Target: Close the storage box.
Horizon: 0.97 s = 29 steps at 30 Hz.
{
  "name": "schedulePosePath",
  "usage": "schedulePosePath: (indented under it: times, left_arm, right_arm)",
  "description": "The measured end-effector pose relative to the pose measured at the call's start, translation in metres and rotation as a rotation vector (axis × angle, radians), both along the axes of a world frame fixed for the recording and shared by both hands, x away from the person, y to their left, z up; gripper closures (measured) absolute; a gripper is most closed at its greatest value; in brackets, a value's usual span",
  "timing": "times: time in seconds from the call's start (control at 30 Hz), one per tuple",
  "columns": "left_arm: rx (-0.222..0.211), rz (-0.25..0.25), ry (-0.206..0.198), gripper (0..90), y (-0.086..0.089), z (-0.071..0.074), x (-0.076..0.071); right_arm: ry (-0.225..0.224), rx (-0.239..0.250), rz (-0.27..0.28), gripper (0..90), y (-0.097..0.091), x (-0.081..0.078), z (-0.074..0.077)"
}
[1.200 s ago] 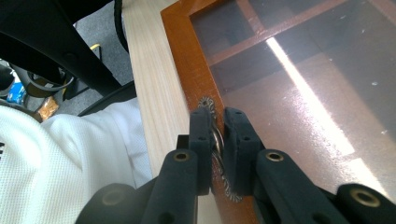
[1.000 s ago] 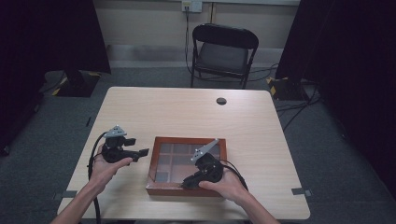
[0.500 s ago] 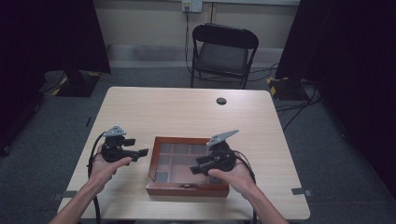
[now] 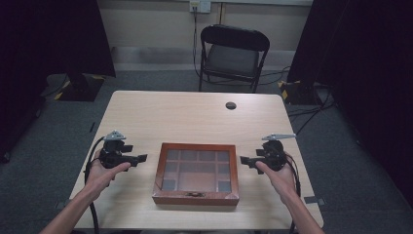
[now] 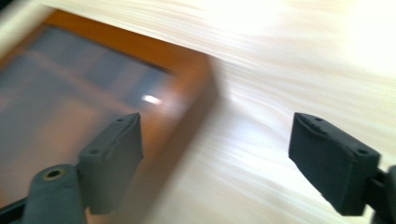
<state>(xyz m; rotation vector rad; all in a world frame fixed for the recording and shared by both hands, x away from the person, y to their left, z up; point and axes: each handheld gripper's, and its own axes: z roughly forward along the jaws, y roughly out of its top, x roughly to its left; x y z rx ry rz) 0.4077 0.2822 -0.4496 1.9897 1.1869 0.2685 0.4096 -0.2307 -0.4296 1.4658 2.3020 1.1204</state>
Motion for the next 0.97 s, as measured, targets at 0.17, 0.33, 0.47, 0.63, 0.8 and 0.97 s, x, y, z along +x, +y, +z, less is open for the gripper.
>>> schedulePosePath:
  times: [0.17,0.33,0.47,0.63,0.8,0.97]
  left_arm:
    - [0.054,0.012,0.019,21.6,-0.001,-0.013,0.002]
    - [0.088,0.031,0.035,21.5,0.005,-0.024,0.007]
    - [0.133,0.025,0.021,21.5,0.004,-0.028,0.004]
    - [0.224,0.039,-0.021,16.7,-0.001,-0.042,0.003]
    - [0.198,0.023,-0.086,5.8,-0.001,-0.051,0.004]
    - [0.188,0.022,-0.091,1.3,-0.002,-0.053,0.006]
  right_arm:
    - [0.036,-0.159,-0.181,15.6,-0.018,0.007,-0.030]
    - [0.062,-0.216,-0.255,15.2,-0.030,0.009,-0.045]
    - [0.041,-0.263,-0.297,14.6,-0.032,0.006,-0.055]
    - [-0.046,-0.244,-0.327,10.6,-0.028,0.000,-0.063]
    - [-0.114,-0.213,-0.321,3.3,-0.029,0.000,-0.072]
    - [-0.114,-0.214,-0.320,3.2,-0.029,0.000,-0.072]
